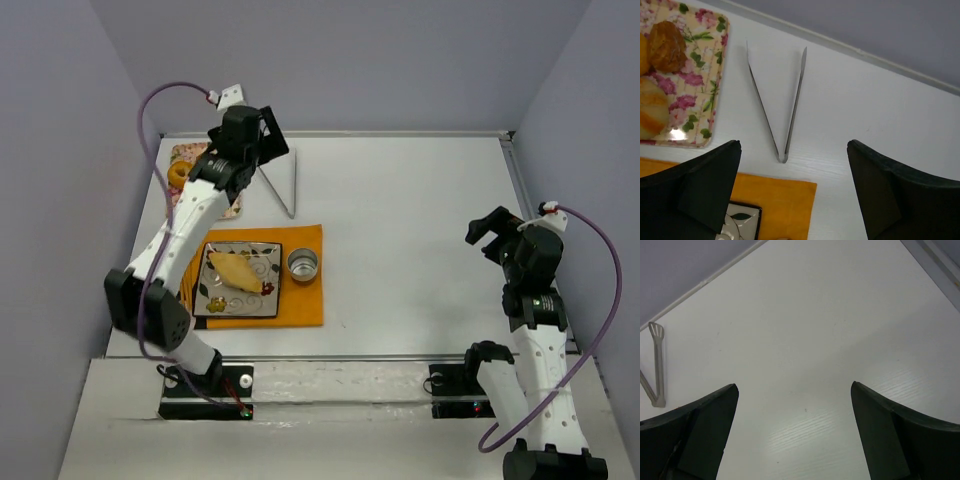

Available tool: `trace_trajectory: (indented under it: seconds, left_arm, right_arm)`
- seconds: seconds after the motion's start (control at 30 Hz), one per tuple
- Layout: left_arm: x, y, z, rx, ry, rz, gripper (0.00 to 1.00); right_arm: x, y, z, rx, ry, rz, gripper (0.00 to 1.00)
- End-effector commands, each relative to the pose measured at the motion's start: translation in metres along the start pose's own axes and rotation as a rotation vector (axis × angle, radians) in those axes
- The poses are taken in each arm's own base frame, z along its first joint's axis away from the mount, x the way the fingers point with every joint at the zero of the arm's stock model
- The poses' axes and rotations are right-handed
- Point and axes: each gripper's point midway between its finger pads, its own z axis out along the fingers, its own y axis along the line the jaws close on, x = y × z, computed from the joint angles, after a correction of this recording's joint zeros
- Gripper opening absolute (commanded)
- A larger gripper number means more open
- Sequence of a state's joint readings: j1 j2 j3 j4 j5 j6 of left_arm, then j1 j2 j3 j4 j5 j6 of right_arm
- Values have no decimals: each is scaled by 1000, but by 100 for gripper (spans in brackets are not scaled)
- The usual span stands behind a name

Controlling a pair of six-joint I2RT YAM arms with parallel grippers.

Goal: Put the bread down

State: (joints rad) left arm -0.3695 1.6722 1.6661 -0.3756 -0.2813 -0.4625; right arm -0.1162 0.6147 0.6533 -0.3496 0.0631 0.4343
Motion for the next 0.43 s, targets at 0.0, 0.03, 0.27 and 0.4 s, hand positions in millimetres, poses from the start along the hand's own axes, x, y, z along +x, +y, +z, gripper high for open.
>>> trace_trajectory:
  seconds: [0.0, 0.03, 0.27, 0.4]
  left_arm:
    - [19, 42, -53, -67, -101, -94, 99]
    - [14, 51, -71, -71, -138, -128, 99]
    - [66, 101, -93, -136, -148, -203, 99]
    - [66, 106, -96, -146, -161, -211, 99]
  right_arm:
    - [-10, 6, 1, -24, -44, 8, 100]
    - [-11, 6, 1, -22, -45, 11, 100]
    - [-12, 5, -1, -20, -57, 15, 100]
    - [-16, 2, -6, -9, -87, 14, 100]
